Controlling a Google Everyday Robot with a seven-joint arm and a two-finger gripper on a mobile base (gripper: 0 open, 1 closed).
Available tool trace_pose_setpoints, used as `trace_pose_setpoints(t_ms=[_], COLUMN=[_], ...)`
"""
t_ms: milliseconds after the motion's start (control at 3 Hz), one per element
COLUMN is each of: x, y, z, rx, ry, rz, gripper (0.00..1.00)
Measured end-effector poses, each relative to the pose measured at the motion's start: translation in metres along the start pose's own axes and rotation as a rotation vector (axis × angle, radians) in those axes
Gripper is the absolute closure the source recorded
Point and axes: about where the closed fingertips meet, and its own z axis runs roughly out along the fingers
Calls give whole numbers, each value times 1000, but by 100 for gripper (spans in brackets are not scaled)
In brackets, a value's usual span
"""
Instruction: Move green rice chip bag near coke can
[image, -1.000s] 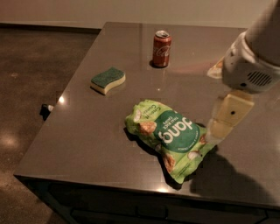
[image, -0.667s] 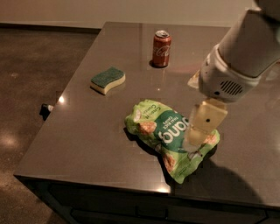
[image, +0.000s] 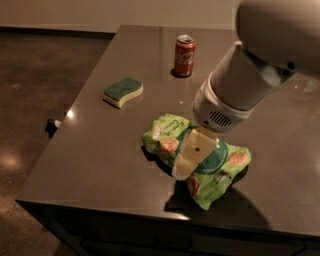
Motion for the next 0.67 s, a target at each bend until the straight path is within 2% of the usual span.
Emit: trace_pose_setpoints(t_ms=[667], x=[-3], y=[-18], z=[30], rx=[91], ry=[23], rz=[86], gripper=[0])
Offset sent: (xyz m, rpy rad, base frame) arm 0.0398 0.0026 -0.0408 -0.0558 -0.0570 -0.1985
